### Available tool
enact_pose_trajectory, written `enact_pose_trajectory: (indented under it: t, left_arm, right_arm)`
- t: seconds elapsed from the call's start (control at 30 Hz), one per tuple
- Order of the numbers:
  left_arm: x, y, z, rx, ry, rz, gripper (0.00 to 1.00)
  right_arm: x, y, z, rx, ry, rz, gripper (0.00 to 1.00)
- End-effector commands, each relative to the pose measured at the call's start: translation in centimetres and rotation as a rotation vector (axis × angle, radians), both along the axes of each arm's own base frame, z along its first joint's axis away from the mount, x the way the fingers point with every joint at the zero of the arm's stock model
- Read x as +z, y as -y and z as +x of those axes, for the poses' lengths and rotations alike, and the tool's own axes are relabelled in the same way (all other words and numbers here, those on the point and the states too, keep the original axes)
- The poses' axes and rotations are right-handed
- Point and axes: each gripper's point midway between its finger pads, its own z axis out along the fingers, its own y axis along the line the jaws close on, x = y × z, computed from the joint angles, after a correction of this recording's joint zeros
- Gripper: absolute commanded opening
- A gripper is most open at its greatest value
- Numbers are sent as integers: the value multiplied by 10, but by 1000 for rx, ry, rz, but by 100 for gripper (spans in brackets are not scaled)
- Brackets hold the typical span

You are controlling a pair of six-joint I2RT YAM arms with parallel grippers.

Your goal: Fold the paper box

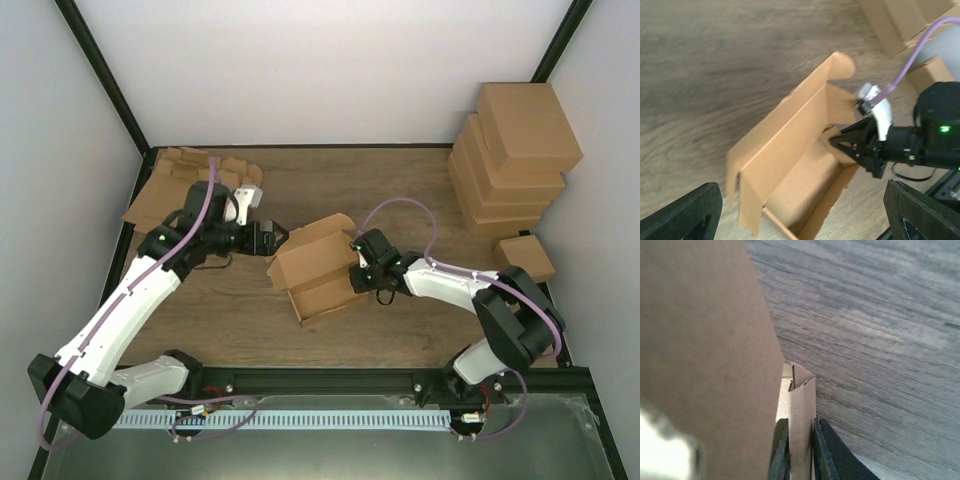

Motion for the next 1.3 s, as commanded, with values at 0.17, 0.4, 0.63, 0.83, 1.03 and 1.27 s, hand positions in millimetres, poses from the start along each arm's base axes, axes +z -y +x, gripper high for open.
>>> enact_pose_trajectory:
  t: [0.17, 0.4, 0.63, 0.83, 1.03, 1.27]
  left_arm:
    - [-26, -25, -1, 144, -1, 23, 91]
    - [-33, -27, 4, 150, -5, 57, 92]
    - [-35, -28, 4, 149, -6, 60, 92]
    - [-37, -27, 2, 147, -11, 55, 92]
    - [-42, -29, -2, 138, 0, 61, 100]
    - [-54, -36, 1, 179, -7, 85, 100]
  right_arm:
    - [-19, 13, 7, -72, 6, -110, 19]
    - [-21, 15, 8, -86, 62, -254, 8]
    - [-24, 15, 7, -100, 112, -370, 1]
    - [-13, -3, 2, -54, 99, -257, 31]
    - [27, -24, 0, 0, 126, -68, 43]
    - [56, -24, 6, 22, 119, 70, 49]
